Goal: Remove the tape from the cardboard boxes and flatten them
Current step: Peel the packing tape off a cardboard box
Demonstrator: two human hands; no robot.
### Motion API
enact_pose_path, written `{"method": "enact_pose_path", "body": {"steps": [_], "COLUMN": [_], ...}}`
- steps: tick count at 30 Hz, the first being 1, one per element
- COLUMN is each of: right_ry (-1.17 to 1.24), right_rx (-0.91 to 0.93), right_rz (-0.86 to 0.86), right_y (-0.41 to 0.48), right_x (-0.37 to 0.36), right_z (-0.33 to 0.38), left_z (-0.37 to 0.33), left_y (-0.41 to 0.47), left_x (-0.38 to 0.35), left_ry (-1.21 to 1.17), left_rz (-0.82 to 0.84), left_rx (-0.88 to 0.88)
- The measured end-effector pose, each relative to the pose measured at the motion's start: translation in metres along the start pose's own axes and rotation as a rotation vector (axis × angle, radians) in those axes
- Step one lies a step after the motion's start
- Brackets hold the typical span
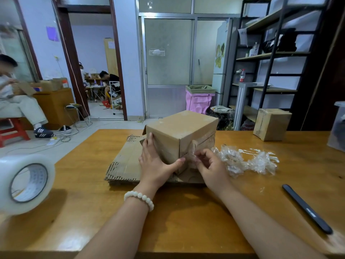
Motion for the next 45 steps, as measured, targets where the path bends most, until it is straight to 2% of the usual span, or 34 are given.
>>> {"method": "enact_pose_path", "body": {"steps": [10, 16, 21, 26, 35, 40, 43, 45], "right_ry": [-0.194, -0.328, -0.200, -0.099, -0.217, -0.157, -0.168, -0.214], "right_rx": [0.095, 0.378, 0.259, 0.167, 0.152, -0.048, -0.101, -0.054], "right_rz": [-0.177, -0.267, -0.210, -0.014, -0.150, -0.198, -0.090, -0.025], "right_y": [0.000, -0.005, 0.000, -0.005, 0.000, 0.001, 0.001, 0.001], "right_x": [0.005, 0.000, 0.007, 0.004, 0.006, 0.013, 0.008, 0.002], "right_z": [0.001, 0.015, 0.003, 0.005, -0.002, -0.017, -0.019, -0.015], "left_z": [-0.001, -0.001, -0.002, -0.001, -0.003, -0.003, -0.003, -0.003], "left_y": [-0.001, -0.001, -0.002, -0.001, -0.003, -0.003, -0.003, -0.004], "left_x": [0.002, 0.003, 0.004, 0.004, 0.004, 0.004, 0.005, 0.005], "left_ry": [-0.046, -0.066, -0.076, -0.085, -0.058, -0.088, -0.085, -0.080], "left_rz": [-0.031, -0.031, -0.020, -0.013, -0.027, -0.016, -0.018, -0.010], "left_rx": [0.010, 0.015, 0.015, 0.021, 0.002, 0.004, -0.009, -0.011]}}
Point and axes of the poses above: each hand's wrist, its own y-axis towards the middle knuckle, its own x-axis out of the back of the hand, z = x × y, the point moved 6 cm from there along y, towards the middle knuckle, and after that the axes turned 4 degrees about -y, right-handed, at the moved point
